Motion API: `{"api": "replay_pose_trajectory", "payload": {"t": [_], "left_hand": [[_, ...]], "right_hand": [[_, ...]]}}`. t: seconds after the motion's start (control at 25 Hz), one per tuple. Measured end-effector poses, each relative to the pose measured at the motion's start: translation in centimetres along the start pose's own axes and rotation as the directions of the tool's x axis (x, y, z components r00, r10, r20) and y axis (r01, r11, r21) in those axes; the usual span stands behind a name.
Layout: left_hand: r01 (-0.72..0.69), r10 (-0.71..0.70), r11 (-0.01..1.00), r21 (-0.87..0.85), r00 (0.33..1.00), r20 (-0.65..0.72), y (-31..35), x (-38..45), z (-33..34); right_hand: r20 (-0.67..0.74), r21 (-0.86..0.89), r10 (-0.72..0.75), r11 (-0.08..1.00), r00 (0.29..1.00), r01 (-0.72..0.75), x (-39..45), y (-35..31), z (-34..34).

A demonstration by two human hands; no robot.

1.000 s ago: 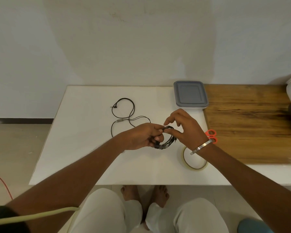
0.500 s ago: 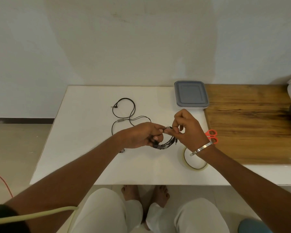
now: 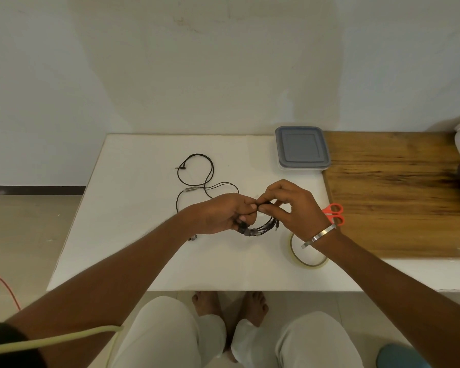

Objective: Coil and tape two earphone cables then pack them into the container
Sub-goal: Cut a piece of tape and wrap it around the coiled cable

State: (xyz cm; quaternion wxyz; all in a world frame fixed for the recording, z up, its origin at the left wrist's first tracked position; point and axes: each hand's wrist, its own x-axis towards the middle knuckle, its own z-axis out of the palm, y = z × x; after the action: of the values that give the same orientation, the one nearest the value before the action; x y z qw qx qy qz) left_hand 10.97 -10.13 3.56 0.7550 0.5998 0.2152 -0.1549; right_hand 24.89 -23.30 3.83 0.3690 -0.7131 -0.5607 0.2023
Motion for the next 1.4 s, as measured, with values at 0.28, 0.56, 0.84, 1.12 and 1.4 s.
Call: {"api": "replay_pose_trajectory", "payload": {"t": [0.28,0.56,0.84,1.12,1.4], "left_hand": [[-0.039,0.039,0.997,0.064,0.999,0.004,0.2,-0.4,0.4],[0.029,-0.009,0.973,0.231,0.996,-0.090,-0.2,-0.3,0.2],[0.036,0.003,0.943,0.330,0.993,-0.115,-0.2,-0.5,0.6],[0.034,0.012,0.954,0.299,0.988,-0.151,0.7,-0.5,1.3],[0.047,-0.007,0.971,0.234,0.986,-0.168,0.7,-0.2,0.9]], "right_hand": [[0.073,-0.093,-0.071,0.993,0.995,0.078,-0.2,0.1,-0.3],[0.218,-0.180,-0.025,0.982,0.976,0.065,0.0,0.1,-0.5],[0.464,-0.167,0.228,0.972,0.856,-0.168,0.4,-0.1,-1.0],[0.487,-0.024,0.374,0.909,0.789,-0.416,0.7,-0.4,-1.0],[0.271,-0.022,0.198,0.980,0.942,-0.199,0.0,0.5,-0.4]]}}
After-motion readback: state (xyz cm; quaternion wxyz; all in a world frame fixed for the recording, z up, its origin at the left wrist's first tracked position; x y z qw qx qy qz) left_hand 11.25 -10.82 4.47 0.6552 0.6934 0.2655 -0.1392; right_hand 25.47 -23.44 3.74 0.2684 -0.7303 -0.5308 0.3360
